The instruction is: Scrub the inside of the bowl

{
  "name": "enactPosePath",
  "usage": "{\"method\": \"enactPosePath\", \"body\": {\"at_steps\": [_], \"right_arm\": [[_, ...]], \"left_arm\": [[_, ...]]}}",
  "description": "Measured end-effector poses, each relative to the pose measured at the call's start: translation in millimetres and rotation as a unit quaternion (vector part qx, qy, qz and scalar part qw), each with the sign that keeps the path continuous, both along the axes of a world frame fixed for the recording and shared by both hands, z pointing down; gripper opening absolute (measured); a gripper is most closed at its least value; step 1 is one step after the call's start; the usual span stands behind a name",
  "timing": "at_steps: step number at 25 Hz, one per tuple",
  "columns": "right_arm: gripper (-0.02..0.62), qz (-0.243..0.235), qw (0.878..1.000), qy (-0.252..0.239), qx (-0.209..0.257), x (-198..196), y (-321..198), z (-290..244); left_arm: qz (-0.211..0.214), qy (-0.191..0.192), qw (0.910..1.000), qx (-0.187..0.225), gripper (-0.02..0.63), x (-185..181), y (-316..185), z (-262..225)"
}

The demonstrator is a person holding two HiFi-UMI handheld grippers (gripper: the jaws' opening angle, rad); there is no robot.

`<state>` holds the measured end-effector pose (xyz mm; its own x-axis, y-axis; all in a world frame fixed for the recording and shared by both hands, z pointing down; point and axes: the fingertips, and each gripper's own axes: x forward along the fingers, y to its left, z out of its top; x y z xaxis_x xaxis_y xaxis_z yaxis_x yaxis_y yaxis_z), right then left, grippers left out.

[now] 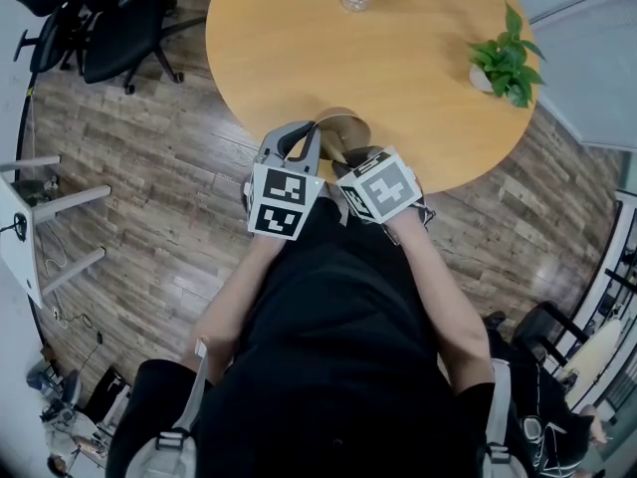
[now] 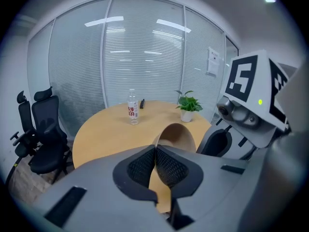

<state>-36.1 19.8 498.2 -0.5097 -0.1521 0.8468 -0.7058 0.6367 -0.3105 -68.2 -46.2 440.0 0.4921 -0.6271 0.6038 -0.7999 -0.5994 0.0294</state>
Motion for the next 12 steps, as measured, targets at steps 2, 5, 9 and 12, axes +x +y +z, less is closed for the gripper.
{"method": "enactPosePath", "body": {"at_steps": [2, 5, 9, 12], "right_arm": [[0.04, 0.022, 0.999, -0.039, -0.021, -3, 2, -2], [0.04, -0.02, 1.0, 0.008, 0.006, 4, 5, -3], [0.04, -0.151, 0.959, 0.215, 0.106, 32, 0, 5], [0.04, -0.227, 0.893, 0.341, 0.187, 45, -12, 3]], "left_arm": [[-0.003, -0.004, 1.0, -0.003, 0.018, -2, -1, 3], [-0.002, -0.013, 0.9999, -0.009, 0.018, -5, -1, 8], [0.007, -0.029, 0.9994, -0.019, 0.018, -3, 2, 14], [0.013, -0.031, 0.9989, -0.032, 0.02, 0, 4, 18]]}}
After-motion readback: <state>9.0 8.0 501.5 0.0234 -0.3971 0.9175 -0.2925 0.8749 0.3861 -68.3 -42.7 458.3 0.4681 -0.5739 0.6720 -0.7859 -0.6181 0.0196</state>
